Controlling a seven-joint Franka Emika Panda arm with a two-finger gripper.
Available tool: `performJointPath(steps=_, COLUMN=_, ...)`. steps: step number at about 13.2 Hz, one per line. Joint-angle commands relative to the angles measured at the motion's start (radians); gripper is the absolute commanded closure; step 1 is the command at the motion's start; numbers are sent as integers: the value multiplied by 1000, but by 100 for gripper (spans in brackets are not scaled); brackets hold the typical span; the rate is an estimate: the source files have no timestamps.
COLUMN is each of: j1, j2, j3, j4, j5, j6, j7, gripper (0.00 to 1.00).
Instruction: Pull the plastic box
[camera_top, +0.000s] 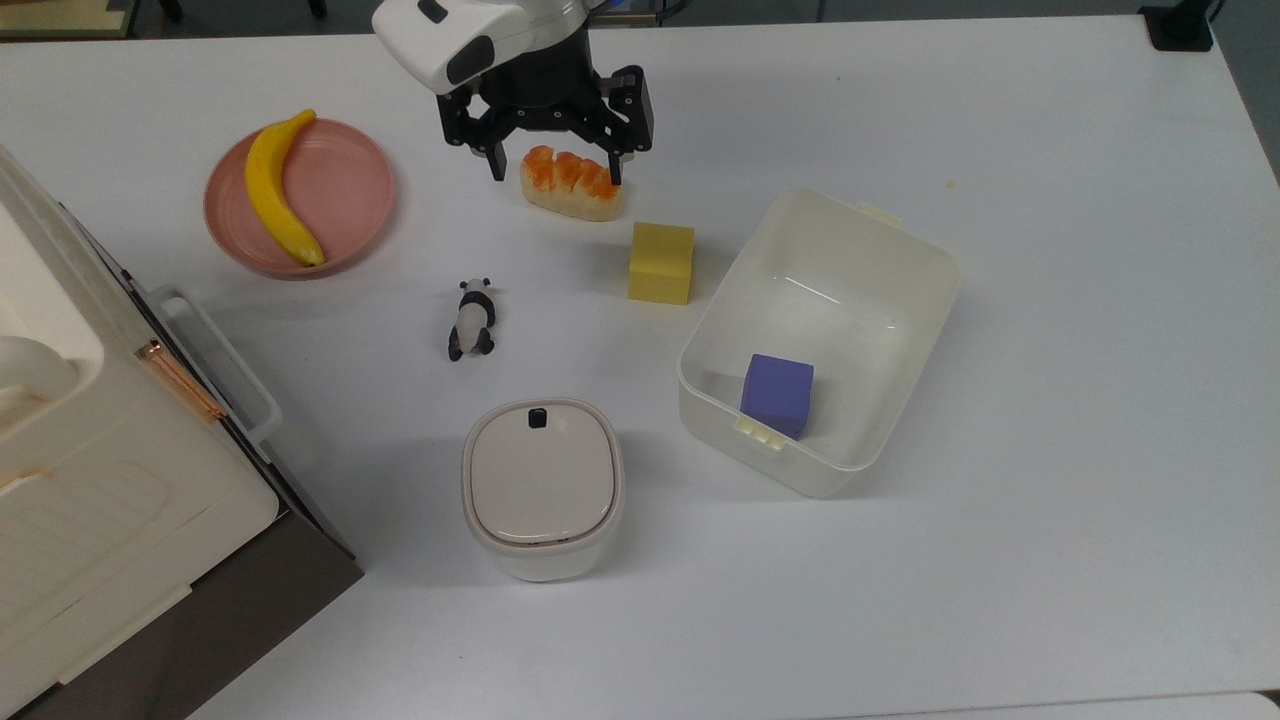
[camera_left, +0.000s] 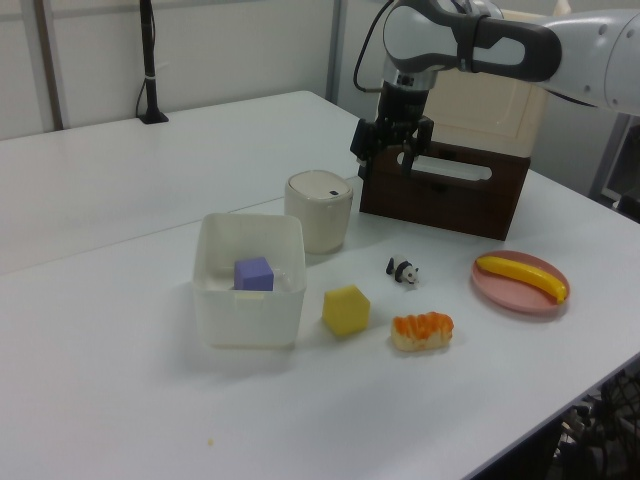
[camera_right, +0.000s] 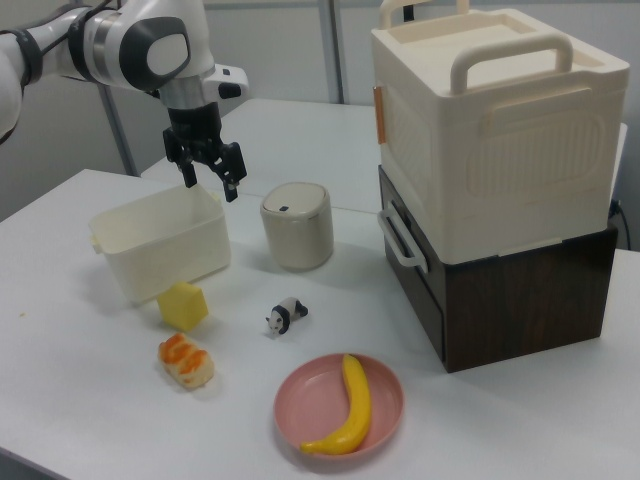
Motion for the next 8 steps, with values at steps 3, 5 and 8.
performJointPath(steps=3, j1=22, j2=-11, j3=-3, j4=3, j5=-19, j6=18, j7=90, gripper=0)
performJointPath(steps=5, j1=25, j2=-11, j3=-5, j4=3, j5=-26, j6=15, j7=41, gripper=0)
performJointPath(steps=8, j1=24, j2=-15, j3=-5, j4=12, j5=-29, j6=10, j7=-1, gripper=0)
